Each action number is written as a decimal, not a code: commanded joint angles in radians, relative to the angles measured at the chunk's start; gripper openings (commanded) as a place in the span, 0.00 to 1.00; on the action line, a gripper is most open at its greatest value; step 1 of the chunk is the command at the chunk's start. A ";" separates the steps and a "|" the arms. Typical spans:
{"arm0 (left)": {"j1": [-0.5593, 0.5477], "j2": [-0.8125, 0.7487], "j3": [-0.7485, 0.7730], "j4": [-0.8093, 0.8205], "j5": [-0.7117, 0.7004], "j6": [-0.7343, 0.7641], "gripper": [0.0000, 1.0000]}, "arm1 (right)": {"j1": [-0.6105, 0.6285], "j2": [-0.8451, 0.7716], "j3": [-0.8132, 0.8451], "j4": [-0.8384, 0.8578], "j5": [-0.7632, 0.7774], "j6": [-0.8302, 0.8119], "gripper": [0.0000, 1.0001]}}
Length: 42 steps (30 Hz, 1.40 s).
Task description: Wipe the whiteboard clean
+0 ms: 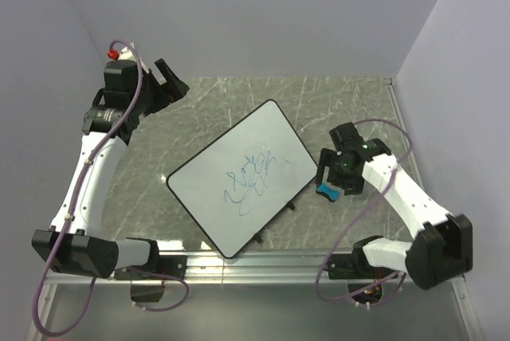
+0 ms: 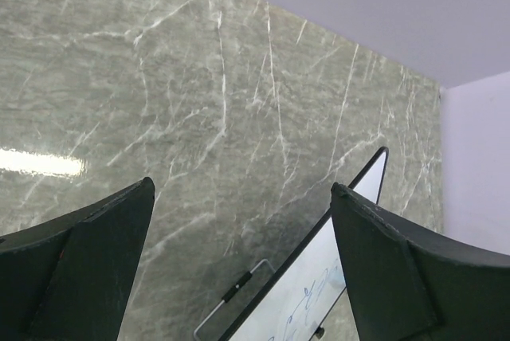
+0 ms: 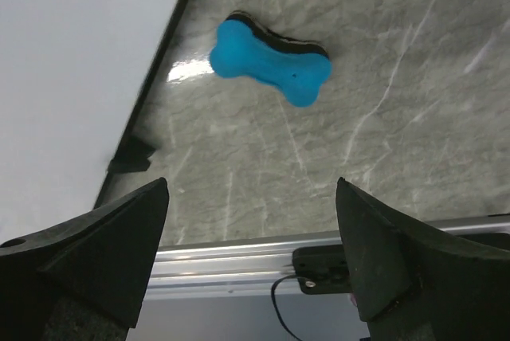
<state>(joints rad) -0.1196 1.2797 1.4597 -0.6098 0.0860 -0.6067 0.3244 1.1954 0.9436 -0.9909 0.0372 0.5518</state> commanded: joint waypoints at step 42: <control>-0.086 0.064 -0.035 0.038 -0.008 0.027 0.94 | -0.170 0.432 -0.043 0.218 0.017 -0.030 0.44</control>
<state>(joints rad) -0.1833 1.3312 1.3792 -0.6022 0.0990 -0.5877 0.1661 1.6428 0.9207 -0.8043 -0.0044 0.5152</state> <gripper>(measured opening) 0.941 0.460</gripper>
